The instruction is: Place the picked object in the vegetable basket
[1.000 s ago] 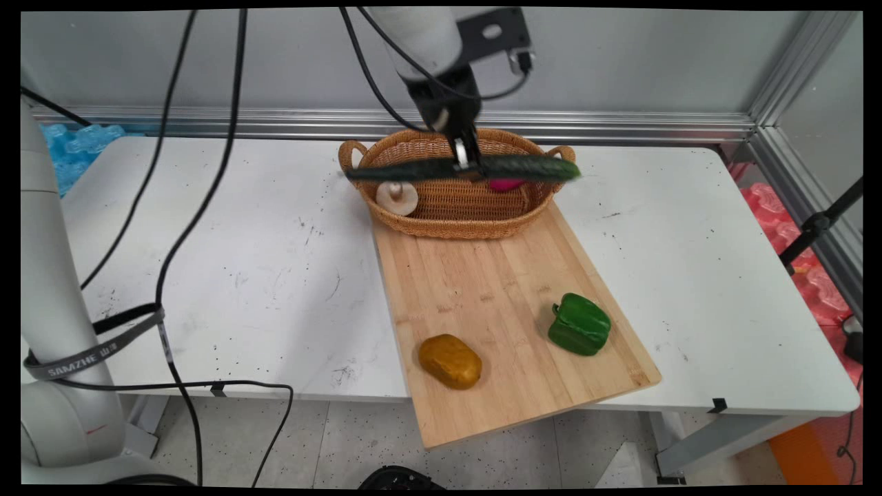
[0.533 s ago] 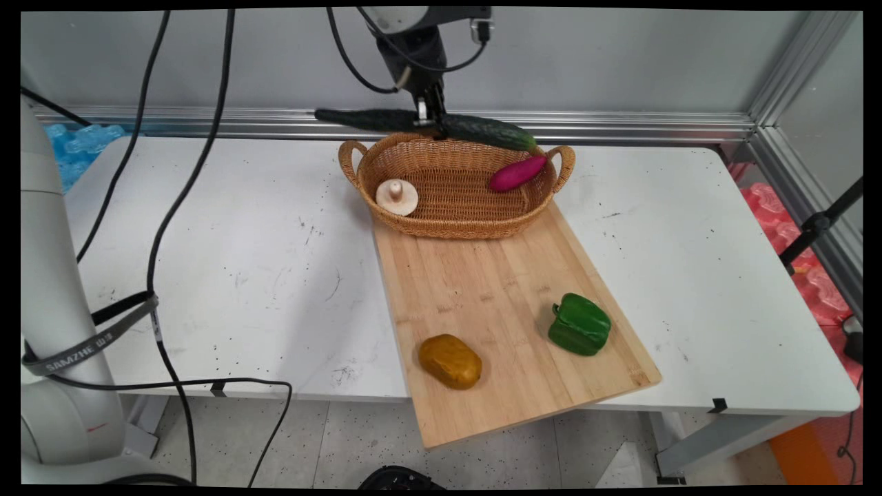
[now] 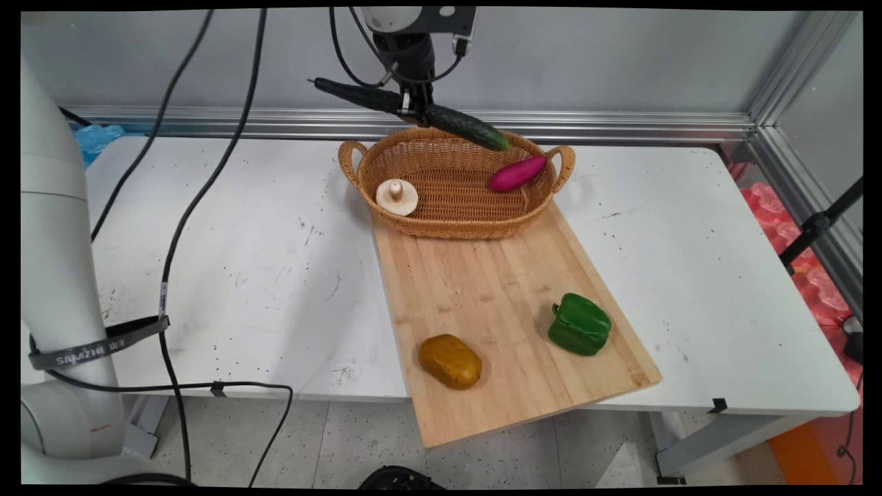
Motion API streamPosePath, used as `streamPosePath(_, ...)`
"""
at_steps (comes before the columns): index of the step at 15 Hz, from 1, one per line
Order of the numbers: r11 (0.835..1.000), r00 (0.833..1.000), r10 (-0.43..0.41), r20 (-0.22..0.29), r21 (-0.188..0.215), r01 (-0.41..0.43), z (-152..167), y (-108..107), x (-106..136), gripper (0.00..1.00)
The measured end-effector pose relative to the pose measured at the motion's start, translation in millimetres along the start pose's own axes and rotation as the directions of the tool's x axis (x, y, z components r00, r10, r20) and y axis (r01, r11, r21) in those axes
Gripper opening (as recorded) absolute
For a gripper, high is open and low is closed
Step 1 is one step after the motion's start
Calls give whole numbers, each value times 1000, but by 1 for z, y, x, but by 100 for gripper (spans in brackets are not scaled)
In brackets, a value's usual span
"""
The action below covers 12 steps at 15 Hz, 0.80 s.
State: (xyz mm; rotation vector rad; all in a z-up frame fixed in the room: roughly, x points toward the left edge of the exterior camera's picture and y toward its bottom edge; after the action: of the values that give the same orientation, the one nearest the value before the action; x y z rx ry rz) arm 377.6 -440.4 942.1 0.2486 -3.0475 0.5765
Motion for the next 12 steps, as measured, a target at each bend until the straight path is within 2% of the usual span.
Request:
streamPosePath(4,999,999,51,15,-10,-51,30,-13,-6,0)
streamPosePath(12,997,997,67,33,-31,-66,74,-22,-9,0)
